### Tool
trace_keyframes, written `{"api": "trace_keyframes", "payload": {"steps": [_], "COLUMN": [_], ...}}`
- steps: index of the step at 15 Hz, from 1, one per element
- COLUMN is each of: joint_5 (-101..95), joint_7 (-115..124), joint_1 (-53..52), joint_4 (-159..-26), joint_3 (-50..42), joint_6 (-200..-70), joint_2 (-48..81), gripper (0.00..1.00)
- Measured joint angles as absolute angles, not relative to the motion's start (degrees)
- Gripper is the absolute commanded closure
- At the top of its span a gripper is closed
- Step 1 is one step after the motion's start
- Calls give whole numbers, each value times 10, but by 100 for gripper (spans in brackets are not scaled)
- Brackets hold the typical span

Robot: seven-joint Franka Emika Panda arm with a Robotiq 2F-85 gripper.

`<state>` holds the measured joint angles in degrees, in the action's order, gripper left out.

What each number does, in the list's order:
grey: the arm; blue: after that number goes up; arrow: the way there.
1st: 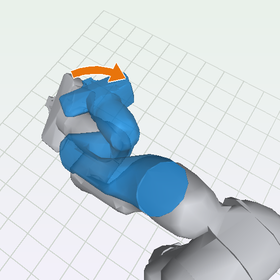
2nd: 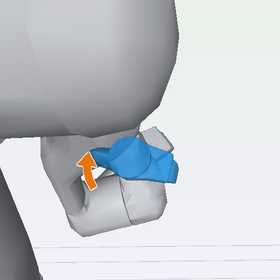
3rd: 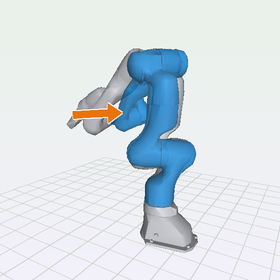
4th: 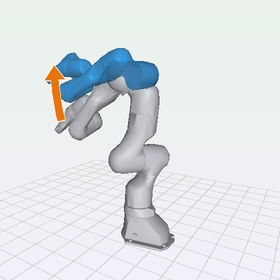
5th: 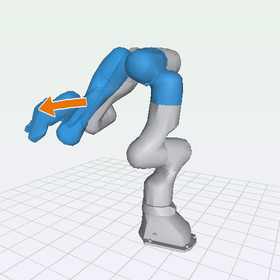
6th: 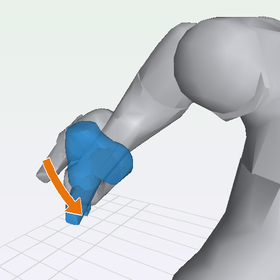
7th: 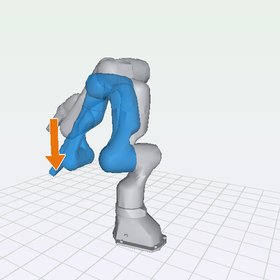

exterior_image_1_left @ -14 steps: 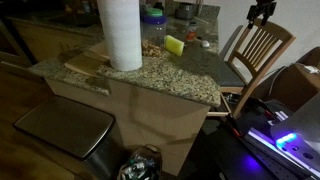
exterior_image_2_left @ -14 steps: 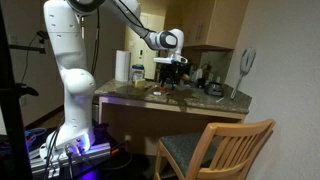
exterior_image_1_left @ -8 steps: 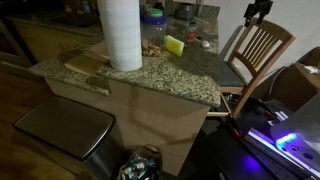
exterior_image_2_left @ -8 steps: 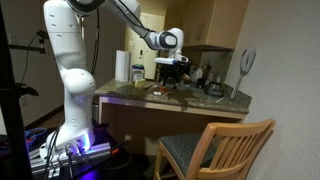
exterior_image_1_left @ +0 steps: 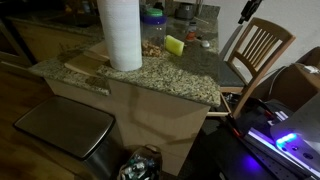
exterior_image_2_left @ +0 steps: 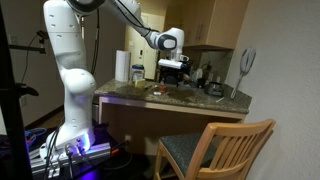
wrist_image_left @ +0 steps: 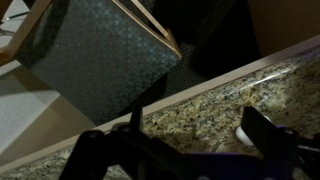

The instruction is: Move the kitchen sponge to the left

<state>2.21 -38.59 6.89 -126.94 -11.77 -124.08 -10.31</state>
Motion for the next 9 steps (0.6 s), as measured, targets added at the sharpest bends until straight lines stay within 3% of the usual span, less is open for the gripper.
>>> {"api": "trace_keyframes", "payload": {"steps": [9], "joint_5": [70], "joint_7": [-535], "joint_1": [69], "joint_4": [-1233], "joint_3": [-142], "joint_6": [-1174], "joint_2": [-134], "gripper": [0]}}
